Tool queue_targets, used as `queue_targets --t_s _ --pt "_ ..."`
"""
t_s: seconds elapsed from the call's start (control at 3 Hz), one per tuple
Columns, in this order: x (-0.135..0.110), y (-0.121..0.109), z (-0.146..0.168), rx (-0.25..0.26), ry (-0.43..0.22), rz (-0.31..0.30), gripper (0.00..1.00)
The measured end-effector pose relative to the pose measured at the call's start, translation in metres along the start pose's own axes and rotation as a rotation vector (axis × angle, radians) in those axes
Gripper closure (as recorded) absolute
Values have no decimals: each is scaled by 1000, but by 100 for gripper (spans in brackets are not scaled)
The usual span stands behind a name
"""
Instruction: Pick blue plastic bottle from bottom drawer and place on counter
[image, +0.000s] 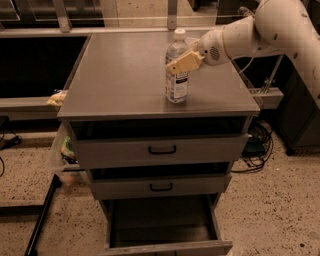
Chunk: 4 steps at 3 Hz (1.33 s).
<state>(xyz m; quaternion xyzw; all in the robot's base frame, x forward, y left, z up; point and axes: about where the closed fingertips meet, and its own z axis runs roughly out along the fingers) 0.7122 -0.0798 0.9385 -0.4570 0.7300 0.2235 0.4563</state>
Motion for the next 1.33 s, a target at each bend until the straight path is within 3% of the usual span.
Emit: queue_targets --t_s 0.67,1.0,1.33 --pt "0 0 0 0 0 0 11" --pt "0 0 0 0 0 0 0" --pt "0 0 0 0 0 0 0"
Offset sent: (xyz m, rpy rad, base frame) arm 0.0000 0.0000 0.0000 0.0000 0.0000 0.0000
